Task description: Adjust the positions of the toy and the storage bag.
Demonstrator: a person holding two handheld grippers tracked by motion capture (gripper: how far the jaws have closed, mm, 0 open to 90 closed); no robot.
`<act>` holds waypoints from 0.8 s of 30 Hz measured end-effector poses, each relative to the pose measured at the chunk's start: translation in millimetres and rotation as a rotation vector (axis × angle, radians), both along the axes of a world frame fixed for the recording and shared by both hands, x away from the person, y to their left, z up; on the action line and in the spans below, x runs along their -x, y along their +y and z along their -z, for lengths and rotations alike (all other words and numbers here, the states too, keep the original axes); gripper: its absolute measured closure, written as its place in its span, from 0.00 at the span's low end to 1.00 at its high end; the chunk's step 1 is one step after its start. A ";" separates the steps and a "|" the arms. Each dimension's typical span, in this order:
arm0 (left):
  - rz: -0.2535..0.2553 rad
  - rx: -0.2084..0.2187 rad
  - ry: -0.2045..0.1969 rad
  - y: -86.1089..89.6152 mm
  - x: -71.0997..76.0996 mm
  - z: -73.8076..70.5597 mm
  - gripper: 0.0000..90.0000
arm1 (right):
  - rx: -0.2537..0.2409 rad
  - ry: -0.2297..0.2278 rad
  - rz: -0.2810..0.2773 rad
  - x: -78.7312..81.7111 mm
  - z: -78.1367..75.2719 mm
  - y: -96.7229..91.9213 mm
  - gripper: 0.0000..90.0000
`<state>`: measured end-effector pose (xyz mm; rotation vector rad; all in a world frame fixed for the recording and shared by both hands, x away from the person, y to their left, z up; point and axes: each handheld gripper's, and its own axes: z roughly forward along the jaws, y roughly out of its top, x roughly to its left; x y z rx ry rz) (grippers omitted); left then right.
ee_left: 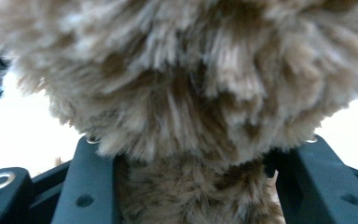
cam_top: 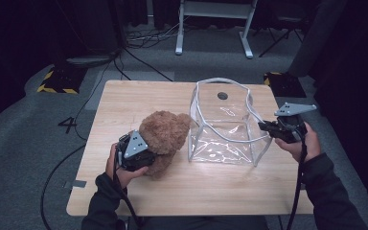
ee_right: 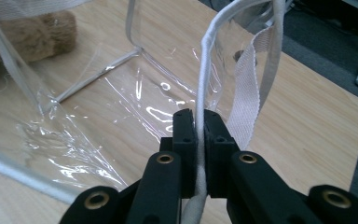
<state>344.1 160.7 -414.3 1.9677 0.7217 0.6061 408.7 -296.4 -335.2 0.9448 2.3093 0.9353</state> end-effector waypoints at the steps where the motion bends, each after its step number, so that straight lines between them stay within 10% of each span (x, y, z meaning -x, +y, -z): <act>1: -0.006 0.002 -0.001 1.0 -0.6 -0.1 0.56 | -0.007 0.000 -0.008 4.1 0.4 0.1 0.95; 10: -0.049 0.031 -0.010 5.5 -7.1 -1.4 0.56 | -0.012 -0.008 -0.064 24.9 1.9 18.7 0.95; 24: -0.107 0.102 -0.031 18.7 -17.4 -6.1 0.56 | -0.004 -0.030 -0.063 12.8 2.3 43.1 0.91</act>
